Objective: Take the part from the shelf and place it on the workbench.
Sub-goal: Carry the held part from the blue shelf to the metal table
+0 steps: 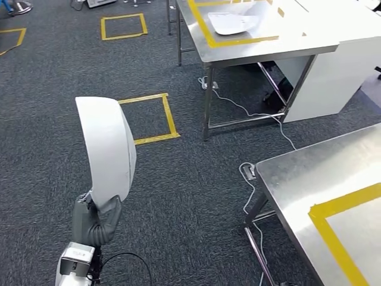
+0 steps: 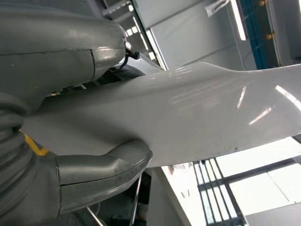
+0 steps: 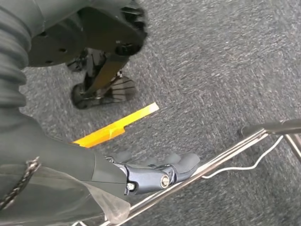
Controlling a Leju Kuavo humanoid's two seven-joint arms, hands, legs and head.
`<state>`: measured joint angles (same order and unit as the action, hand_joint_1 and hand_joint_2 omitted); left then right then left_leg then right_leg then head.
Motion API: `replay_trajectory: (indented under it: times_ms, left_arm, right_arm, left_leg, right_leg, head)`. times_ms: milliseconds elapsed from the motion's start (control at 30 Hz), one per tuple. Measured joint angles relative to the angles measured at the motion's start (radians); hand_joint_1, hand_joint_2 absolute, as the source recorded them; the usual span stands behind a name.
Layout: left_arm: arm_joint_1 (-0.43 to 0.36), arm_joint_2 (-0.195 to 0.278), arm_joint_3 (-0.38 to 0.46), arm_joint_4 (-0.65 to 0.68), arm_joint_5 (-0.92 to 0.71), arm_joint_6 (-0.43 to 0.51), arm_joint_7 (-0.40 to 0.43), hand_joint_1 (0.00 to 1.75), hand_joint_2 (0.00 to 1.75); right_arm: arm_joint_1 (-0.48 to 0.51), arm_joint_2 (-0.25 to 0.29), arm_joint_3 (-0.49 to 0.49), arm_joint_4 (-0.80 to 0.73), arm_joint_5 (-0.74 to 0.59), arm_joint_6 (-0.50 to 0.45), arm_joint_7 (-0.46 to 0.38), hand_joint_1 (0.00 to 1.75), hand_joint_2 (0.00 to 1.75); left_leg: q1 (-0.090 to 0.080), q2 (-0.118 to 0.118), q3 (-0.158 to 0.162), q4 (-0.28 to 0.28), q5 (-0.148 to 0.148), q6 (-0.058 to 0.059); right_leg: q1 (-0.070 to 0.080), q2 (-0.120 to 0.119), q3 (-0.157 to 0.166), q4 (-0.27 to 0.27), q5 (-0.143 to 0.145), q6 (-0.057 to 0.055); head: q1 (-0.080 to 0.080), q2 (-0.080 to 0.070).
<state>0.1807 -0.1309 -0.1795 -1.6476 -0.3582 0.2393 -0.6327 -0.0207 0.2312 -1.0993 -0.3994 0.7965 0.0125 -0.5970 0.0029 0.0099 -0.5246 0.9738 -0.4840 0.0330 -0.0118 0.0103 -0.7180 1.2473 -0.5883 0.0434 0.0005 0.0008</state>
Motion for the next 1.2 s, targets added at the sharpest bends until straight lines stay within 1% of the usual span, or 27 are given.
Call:
replay_trajectory:
  times_ms: [33,67,100,133,200,233,300,333,400,467,500,533,567,600,633,700,767,800,833,900,967,1000,1033,1067,1100,1133,1200]
  left_arm:
    - [0.001,0.000,0.002,0.000,0.000,0.000,0.000,1.75,1.75]
    - [0.002,0.000,0.003,0.000,0.001,0.000,0.000,1.75,1.75]
    - [0.002,-0.001,0.004,0.000,0.001,0.000,0.000,1.75,1.75]
    - [0.002,-0.001,0.005,0.000,0.001,0.000,0.000,1.75,1.75]
    - [0.002,-0.002,0.007,0.000,0.001,0.000,0.000,1.75,1.75]
    - [0.002,-0.003,0.008,0.000,0.001,0.000,0.000,1.75,1.75]
    - [0.001,-0.004,0.009,0.000,0.001,0.001,-0.001,1.75,1.75]
    - [0.000,-0.005,0.009,0.000,0.002,0.001,-0.001,1.75,1.75]
    - [0.000,-0.006,0.009,0.000,0.003,0.003,-0.003,1.75,1.75]
    - [0.000,-0.006,0.009,0.000,0.004,0.005,-0.008,1.75,1.75]
    - [0.001,-0.005,0.010,0.000,0.005,0.006,-0.010,1.75,1.75]
    - [0.001,-0.005,0.010,0.001,0.007,0.008,-0.012,1.75,1.75]
    - [0.000,-0.005,0.010,0.001,0.008,0.009,-0.014,1.75,1.75]
    - [-0.001,-0.005,0.010,0.001,0.010,0.010,-0.016,1.75,1.75]
    - [-0.003,-0.005,0.010,0.001,0.010,0.011,-0.017,1.75,1.75]
    - [-0.008,-0.006,0.010,0.001,0.010,0.010,-0.020,1.75,1.75]
    - [-0.016,-0.006,0.009,0.001,0.007,0.007,-0.023,1.75,1.75]
    - [-0.021,-0.006,0.008,0.001,0.005,0.004,-0.024,1.75,1.75]
    - [-0.027,-0.006,0.007,0.001,0.003,0.000,-0.024,1.75,1.75]
    - [-0.039,-0.007,0.004,0.002,0.001,-0.010,-0.024,1.75,1.75]
    - [-0.045,-0.008,0.002,0.006,0.001,-0.019,-0.022,1.75,1.75]
    - [-0.046,-0.008,0.002,0.008,0.001,-0.023,-0.021,1.75,1.75]
    - [-0.047,-0.008,0.002,0.011,0.001,-0.027,-0.020,1.75,1.75]
    - [-0.049,-0.008,0.002,0.014,0.002,-0.033,-0.019,1.75,1.75]
    - [-0.051,-0.008,0.001,0.017,0.003,-0.041,-0.017,1.75,1.75]
    - [-0.053,-0.008,0.000,0.020,0.006,-0.048,-0.015,1.75,1.75]
    - [-0.060,-0.008,0.000,0.024,0.009,-0.060,-0.012,1.75,1.75]
  right_arm:
    - [0.001,0.000,-0.001,-0.001,0.000,0.000,0.000,0.00,1.75]
    - [0.002,0.000,-0.001,-0.002,0.000,0.000,0.000,0.00,1.75]
    - [0.004,0.000,-0.001,-0.003,0.000,0.000,0.000,0.00,1.75]
    - [0.004,0.000,-0.002,-0.005,0.000,0.000,0.000,0.00,1.75]
    - [0.001,0.000,-0.002,-0.008,0.000,0.000,-0.001,0.00,1.75]
    - [0.000,0.000,-0.002,-0.008,0.000,0.000,-0.001,0.00,1.75]
    - [0.000,0.000,-0.004,-0.009,0.001,0.001,-0.002,0.00,1.75]
    - [0.002,0.001,-0.005,-0.009,0.001,0.001,-0.002,0.00,1.75]
    - [0.003,0.002,-0.009,-0.011,0.002,0.002,-0.002,0.00,1.75]
    - [0.000,0.004,-0.011,-0.013,0.002,0.005,-0.002,0.00,1.75]
    - [-0.001,0.004,-0.012,-0.014,0.003,0.006,-0.002,0.00,1.75]
    - [-0.001,0.005,-0.013,-0.015,0.004,0.007,-0.002,0.00,1.75]
    - [0.000,0.005,-0.014,-0.016,0.006,0.008,-0.002,0.00,1.75]
    - [0.000,0.006,-0.016,-0.016,0.008,0.009,-0.002,0.00,1.75]
    - [0.000,0.007,-0.017,-0.017,0.010,0.010,-0.002,0.00,1.75]
    - [-0.002,0.011,-0.019,-0.017,0.013,0.012,-0.002,0.00,1.75]
    - [-0.003,0.014,-0.019,-0.018,0.016,0.013,-0.002,0.00,1.75]
    - [-0.002,0.015,-0.020,-0.019,0.017,0.014,-0.002,0.00,1.75]
    - [0.000,0.015,-0.022,-0.019,0.018,0.014,-0.002,0.00,1.75]
    - [0.000,0.016,-0.028,-0.019,0.020,0.015,-0.002,0.00,1.75]
    - [-0.005,0.016,-0.033,-0.019,0.021,0.016,-0.002,0.00,1.75]
    - [-0.007,0.016,-0.035,-0.019,0.021,0.017,-0.002,0.00,1.75]
    - [-0.008,0.016,-0.038,-0.019,0.021,0.017,-0.002,0.00,1.75]
    - [-0.008,0.016,-0.040,-0.019,0.021,0.017,-0.002,0.00,1.75]
    - [-0.007,0.016,-0.042,-0.019,0.021,0.018,-0.002,0.00,1.75]
    - [-0.007,0.016,-0.044,-0.019,0.021,0.018,-0.002,0.00,1.75]
    - [-0.009,0.016,-0.045,-0.019,0.022,0.018,-0.002,0.00,1.75]
  left_leg:
    - [-0.001,0.014,0.000,0.000,-0.001,0.000]
    - [-0.001,0.026,0.000,0.001,-0.002,-0.001]
    - [0.000,0.037,0.001,0.001,-0.003,-0.004]
    - [0.000,0.047,0.003,0.003,-0.006,-0.007]
    - [-0.005,0.065,0.006,0.008,-0.012,-0.017]
    - [-0.007,0.072,0.007,0.010,-0.015,-0.022]
    - [-0.007,0.085,0.010,0.011,-0.017,-0.030]
    - [-0.005,0.081,0.010,0.015,-0.021,-0.035]
    - [0.000,0.046,-0.007,0.063,-0.059,-0.046]
    - [0.003,0.008,-0.063,0.189,-0.126,-0.050]
    - [0.003,0.002,-0.096,0.258,-0.153,-0.050]
    - [0.003,0.000,-0.118,0.303,-0.162,-0.048]
    - [0.003,-0.001,-0.125,0.311,-0.150,-0.046]
    - [0.003,-0.006,-0.111,0.277,-0.119,-0.041]
    - [0.003,-0.017,-0.084,0.212,-0.075,-0.036]
    - [0.003,-0.059,-0.029,0.084,-0.015,-0.025]
    - [0.002,-0.081,-0.011,0.034,-0.009,-0.020]
    - [0.001,-0.075,-0.010,0.026,-0.009,-0.019]
    - [0.003,-0.065,-0.009,0.020,-0.006,-0.015]
    - [0.005,-0.044,-0.006,0.007,0.002,-0.007]
    - [0.005,-0.017,-0.006,0.002,0.004,-0.003]
    - [0.004,-0.002,-0.007,0.002,0.004,-0.002]
    - [0.004,0.013,-0.007,0.002,0.003,-0.002]
    - [0.003,0.026,-0.007,0.003,0.003,-0.002]
    - [0.003,0.037,-0.007,0.003,0.001,-0.003]
    - [0.004,0.048,-0.005,0.004,0.000,-0.005]
    - [0.000,0.066,-0.002,0.008,-0.006,-0.014]
  right_leg:
    - [-0.001,-0.003,-0.014,0.034,-0.008,0.003]
    - [-0.003,-0.007,-0.007,0.027,0.004,0.006]
    - [-0.003,-0.013,0.021,-0.021,0.032,0.007]
    - [-0.004,-0.029,0.065,-0.097,0.063,0.007]
    - [0.001,-0.059,0.139,-0.221,0.099,-0.002]
    - [0.003,-0.066,0.156,-0.249,0.103,-0.008]
    - [0.007,-0.052,0.156,-0.252,0.102,-0.024]
    - [0.007,-0.044,0.155,-0.253,0.104,-0.030]
    - [0.004,-0.027,0.156,-0.256,0.107,-0.043]
    - [0.004,-0.007,0.156,-0.257,0.109,-0.051]
    - [0.005,0.004,0.156,-0.256,0.109,-0.053]
    - [0.007,0.016,0.156,-0.256,0.109,-0.054]
    - [0.008,0.029,0.157,-0.256,0.110,-0.054]
    - [0.009,0.042,0.159,-0.256,0.110,-0.054]
    - [0.010,0.055,0.161,-0.256,0.110,-0.054]
    - [0.011,0.080,0.161,-0.254,0.111,-0.050]
    - [0.008,0.099,0.151,-0.253,0.115,-0.040]
    - [0.006,0.108,0.145,-0.254,0.118,-0.033]
    - [0.004,0.107,0.139,-0.253,0.119,-0.027]
    - [0.007,0.067,0.118,-0.220,0.096,-0.019]
    - [0.009,0.014,0.062,-0.108,0.036,-0.014]
    - [0.008,0.004,0.029,-0.039,0.007,-0.010]
    - [0.007,-0.001,0.004,0.013,-0.009,-0.007]
    - [0.005,-0.004,-0.004,0.031,-0.007,-0.004]
    - [0.004,-0.008,0.010,0.007,0.014,-0.002]
    - [0.003,-0.017,0.043,-0.054,0.047,-0.001]
    - [0.004,-0.056,0.120,-0.194,0.094,-0.005]
  head:
    - [0.000,0.000]
    - [0.000,0.000]
    - [0.000,0.000]
    - [0.000,0.000]
    - [0.000,0.000]
    - [-0.001,0.000]
    - [-0.002,0.000]
    - [-0.002,0.000]
    - [-0.003,0.000]
    - [-0.005,0.000]
    - [-0.005,0.000]
    - [-0.005,0.000]
    - [-0.005,0.000]
    - [-0.005,0.000]
    - [-0.005,0.000]
    - [-0.004,0.000]
    - [-0.006,0.000]
    - [-0.007,0.000]
    - [-0.007,0.000]
    - [-0.004,0.000]
    - [0.001,0.000]
    - [0.002,0.000]
    - [0.002,0.000]
    - [0.002,0.000]
    - [0.002,0.000]
    - [0.002,0.000]
    - [0.003,0.000]
